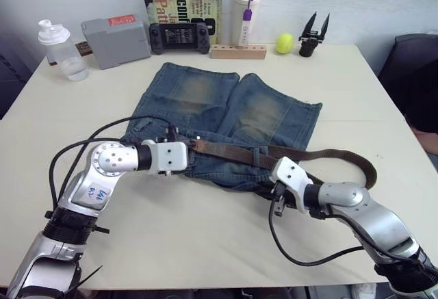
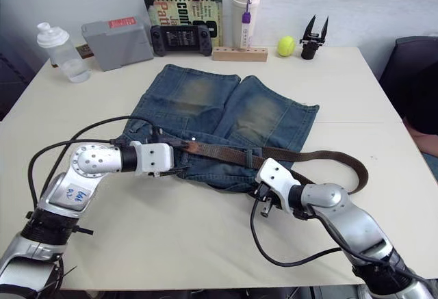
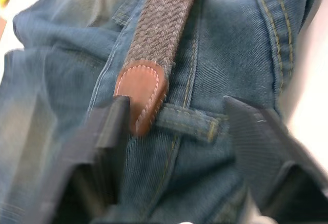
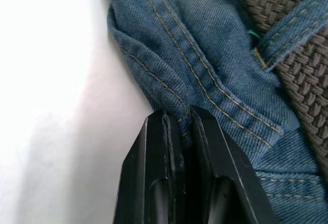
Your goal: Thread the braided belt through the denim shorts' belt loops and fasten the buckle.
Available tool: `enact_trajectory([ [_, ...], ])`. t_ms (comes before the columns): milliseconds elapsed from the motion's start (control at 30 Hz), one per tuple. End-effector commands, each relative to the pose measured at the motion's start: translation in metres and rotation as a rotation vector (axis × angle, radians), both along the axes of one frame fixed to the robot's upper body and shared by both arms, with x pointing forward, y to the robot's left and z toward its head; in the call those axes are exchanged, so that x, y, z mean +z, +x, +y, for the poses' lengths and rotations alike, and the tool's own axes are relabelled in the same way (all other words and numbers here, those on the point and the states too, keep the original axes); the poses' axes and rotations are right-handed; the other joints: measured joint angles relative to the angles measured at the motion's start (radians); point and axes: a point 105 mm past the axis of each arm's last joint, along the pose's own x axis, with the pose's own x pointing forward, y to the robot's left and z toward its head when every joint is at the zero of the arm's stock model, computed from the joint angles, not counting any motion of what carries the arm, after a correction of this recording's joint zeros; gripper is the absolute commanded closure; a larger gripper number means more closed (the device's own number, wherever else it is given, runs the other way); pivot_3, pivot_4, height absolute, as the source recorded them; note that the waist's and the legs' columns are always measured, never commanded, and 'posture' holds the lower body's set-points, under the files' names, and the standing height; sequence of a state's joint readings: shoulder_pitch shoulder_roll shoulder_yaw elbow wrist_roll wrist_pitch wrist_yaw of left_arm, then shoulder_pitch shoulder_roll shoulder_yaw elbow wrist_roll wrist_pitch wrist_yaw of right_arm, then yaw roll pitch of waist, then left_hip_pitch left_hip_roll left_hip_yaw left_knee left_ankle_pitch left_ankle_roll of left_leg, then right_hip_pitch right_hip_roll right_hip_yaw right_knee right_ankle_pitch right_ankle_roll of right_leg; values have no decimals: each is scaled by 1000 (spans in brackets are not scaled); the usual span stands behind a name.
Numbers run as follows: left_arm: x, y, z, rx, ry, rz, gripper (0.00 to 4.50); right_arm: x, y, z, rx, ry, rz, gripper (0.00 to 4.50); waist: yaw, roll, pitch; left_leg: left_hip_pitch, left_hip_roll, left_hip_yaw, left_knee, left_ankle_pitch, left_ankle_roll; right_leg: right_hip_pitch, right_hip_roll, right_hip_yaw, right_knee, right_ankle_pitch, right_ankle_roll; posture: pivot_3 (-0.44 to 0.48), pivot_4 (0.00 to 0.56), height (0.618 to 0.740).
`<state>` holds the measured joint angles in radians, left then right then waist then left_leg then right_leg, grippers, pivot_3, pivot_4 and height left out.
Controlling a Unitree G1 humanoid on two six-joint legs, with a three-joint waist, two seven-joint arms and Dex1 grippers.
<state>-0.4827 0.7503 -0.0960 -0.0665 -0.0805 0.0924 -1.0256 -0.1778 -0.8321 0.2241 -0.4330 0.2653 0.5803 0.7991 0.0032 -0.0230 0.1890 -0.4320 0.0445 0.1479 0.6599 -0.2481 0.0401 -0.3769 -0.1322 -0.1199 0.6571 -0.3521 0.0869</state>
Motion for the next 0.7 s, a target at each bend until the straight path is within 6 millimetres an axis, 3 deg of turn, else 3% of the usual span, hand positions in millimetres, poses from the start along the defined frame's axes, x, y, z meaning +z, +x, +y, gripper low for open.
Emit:
enact_trajectory([
  [33, 33, -16, 19, -55, -87, 123, 90, -1, -4, -40, 22, -80, -13, 4500, 3, 0, 0, 0, 0, 0, 0, 0, 0, 0, 0, 0, -1, 0, 0, 0, 150, 709],
  [133, 46, -26, 19, -100, -153, 196, 90, 12, 4, -75, -14, -97, -49, 4500, 5, 1, 1, 0, -1, 0, 0, -1, 0, 2, 0, 0, -3, 1, 1, 0, 150, 709],
  [233, 55, -32, 4, -149, -229, 224, 90, 24, 14, -115, -34, -187, -60, 4500, 11, 2, 2, 0, -4, 2, 0, 0, 3, 2, -1, 1, -3, 2, 4, 0, 150, 709],
  [333, 50, -37, -6, -175, -238, 257, 90, 30, 22, -135, -26, -204, -59, 4500, 10, 2, 2, 0, -5, 2, 0, 0, 4, 2, -2, 3, -4, 2, 5, 0, 150, 709],
  [500, 37, -40, -15, -184, -222, 277, 90, 23, 31, -174, -20, -309, -33, 4500, -4, 7, 4, 0, -3, 3, -1, 1, 2, 1, 0, 3, -3, 2, 4, 0, 150, 709],
  [600, 36, -39, -20, -186, -234, 279, 90, 29, 40, -176, -23, -262, -41, 4500, -6, 7, 5, 0, -3, 4, -1, 2, 2, 1, 0, 3, -3, 2, 4, 0, 150, 709],
  [633, 36, -39, -21, -185, -239, 280, 0, 31, 41, -175, -20, -246, -43, 3501, -6, 7, 5, 1, -3, 4, -1, 2, 2, 1, 0, 3, -2, 2, 4, 0, 150, 709],
  [700, 34, -42, -23, -190, -242, 290, 0, 40, 39, -172, -1, -221, -29, 2762, -7, 8, 5, 1, -3, 4, 0, 2, 2, 1, 0, 4, -2, 2, 4, 0, 150, 709],
])
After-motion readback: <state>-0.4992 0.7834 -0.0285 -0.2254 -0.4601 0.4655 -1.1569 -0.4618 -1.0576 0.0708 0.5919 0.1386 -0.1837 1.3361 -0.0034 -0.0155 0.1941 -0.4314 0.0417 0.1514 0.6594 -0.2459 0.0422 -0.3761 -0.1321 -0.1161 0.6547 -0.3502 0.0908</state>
